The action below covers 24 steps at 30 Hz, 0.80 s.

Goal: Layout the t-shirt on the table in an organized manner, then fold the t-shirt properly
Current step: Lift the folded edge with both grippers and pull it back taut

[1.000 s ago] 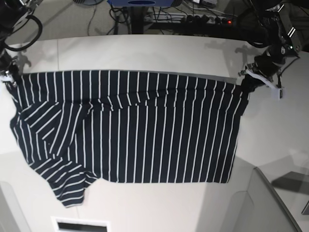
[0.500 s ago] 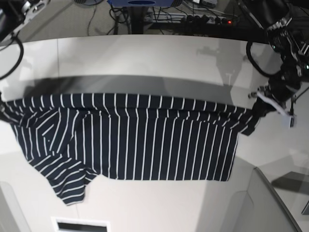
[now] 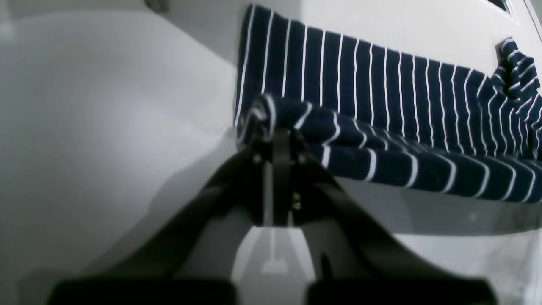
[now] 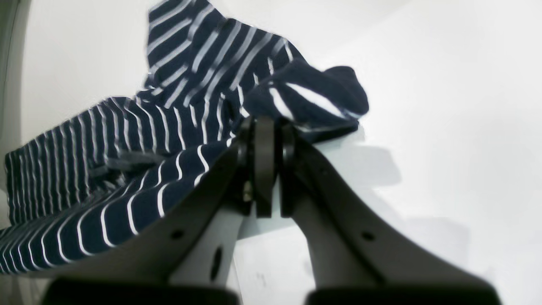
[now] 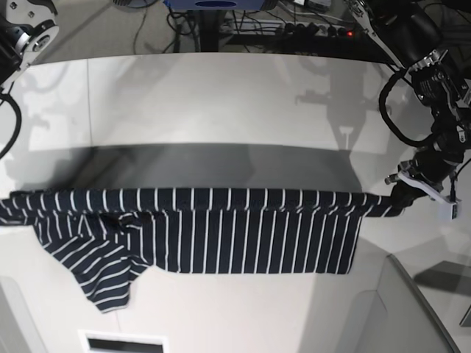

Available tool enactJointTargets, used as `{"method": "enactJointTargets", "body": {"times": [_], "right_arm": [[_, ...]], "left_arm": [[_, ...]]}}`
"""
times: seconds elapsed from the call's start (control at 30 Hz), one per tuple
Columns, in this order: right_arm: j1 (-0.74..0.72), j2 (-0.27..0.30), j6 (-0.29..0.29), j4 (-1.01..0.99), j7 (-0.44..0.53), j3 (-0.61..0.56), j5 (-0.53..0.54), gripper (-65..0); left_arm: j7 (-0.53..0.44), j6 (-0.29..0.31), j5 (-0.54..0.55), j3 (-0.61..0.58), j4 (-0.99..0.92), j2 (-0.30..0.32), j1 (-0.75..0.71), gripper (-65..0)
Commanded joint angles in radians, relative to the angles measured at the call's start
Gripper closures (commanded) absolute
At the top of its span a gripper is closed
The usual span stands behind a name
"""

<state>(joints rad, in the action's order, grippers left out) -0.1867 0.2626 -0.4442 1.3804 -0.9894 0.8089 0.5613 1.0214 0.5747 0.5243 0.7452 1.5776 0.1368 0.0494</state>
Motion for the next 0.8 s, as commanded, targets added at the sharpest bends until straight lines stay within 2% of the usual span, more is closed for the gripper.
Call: {"method": "enactJointTargets", "body": {"times": [0.0, 0.27, 0.47, 0.77], "right_arm": [[0.003, 0.025, 0.000, 0.018, 0.022, 0.005, 0.006, -0.3], [0.160, 0.011, -0.002, 0.018, 0.030, 0.007, 0.016, -0.3], [0.235, -0.047, -0.008, 0.018, 0.033, 0.088, 0.010, -0.5], [0.319, -0.067, -0.008, -0.042, 0.126, 0.096, 0.009, -0.5]], "left_arm": [[-0.022, -0.006, 0.007, 0.006, 0.017, 0.021, -0.012, 0.0], [-0.026, -0.003, 0.007, 0.006, 0.022, 0.022, -0.173, 0.0], [-0.037, -0.002, 0.007, 0.006, 0.016, 0.019, -0.265, 0.0], [-0.172, -0.002, 0.001, -0.052, 0.007, 0.022, -0.362, 0.0]]}}
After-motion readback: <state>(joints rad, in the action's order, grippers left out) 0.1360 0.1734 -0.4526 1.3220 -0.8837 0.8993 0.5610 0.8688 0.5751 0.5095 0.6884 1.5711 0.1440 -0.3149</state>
